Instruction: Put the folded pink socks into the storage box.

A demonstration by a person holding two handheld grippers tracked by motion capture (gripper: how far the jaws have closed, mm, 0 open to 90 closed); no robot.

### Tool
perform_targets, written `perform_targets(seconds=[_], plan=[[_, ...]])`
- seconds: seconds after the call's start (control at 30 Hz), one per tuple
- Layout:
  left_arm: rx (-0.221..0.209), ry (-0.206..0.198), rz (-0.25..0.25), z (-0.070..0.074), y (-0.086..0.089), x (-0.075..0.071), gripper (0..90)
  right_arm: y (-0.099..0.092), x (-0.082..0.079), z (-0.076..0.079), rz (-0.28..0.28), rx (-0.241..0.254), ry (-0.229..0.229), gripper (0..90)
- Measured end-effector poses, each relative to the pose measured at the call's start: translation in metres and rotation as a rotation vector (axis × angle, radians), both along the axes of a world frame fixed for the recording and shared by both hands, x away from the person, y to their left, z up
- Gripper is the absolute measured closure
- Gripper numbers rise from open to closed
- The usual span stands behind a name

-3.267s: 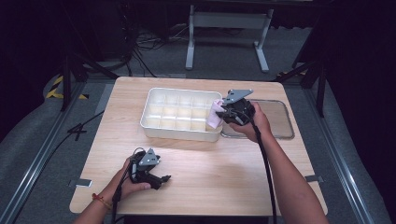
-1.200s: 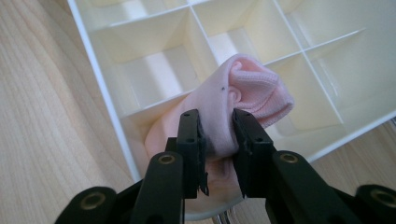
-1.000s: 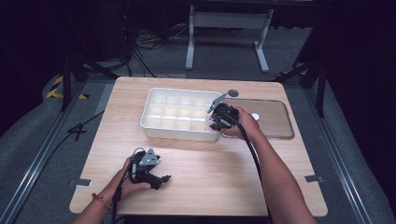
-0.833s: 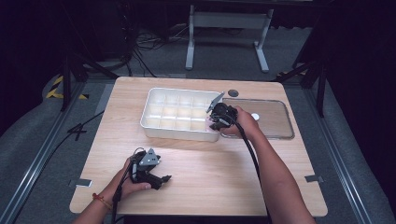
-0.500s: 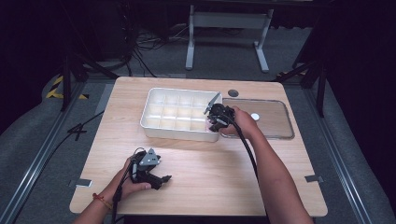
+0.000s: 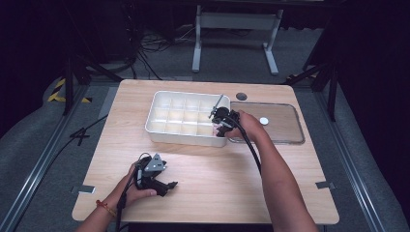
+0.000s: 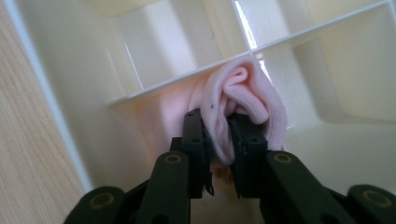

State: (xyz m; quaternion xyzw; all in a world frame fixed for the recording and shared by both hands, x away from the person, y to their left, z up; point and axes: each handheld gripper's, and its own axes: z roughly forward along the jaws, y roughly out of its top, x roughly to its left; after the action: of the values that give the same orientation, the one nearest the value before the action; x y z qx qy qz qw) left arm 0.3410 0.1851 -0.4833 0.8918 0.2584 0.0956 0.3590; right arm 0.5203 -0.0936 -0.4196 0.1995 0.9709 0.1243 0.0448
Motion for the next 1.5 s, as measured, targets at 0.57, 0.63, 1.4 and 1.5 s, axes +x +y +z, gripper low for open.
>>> perform_targets(seconds=[0.57,0.63,1.4,1.5], plan=[[0.000,0.000,-0.004,0.000,0.000,0.000,13.3,0.002,0.000,-0.002,-0.028,-0.009,0.004,77.4],[0.000,0.000,-0.004,0.000,0.000,0.000,13.3,0.000,-0.001,-0.002,-0.028,0.005,-0.002,77.2],[-0.002,0.000,-0.002,0.000,-0.001,0.000,13.3,-0.005,-0.010,0.012,-0.052,0.068,-0.019,60.2],[-0.001,0.000,-0.001,0.000,-0.001,0.000,13.3,-0.006,-0.013,0.015,-0.060,0.087,-0.025,57.6]])
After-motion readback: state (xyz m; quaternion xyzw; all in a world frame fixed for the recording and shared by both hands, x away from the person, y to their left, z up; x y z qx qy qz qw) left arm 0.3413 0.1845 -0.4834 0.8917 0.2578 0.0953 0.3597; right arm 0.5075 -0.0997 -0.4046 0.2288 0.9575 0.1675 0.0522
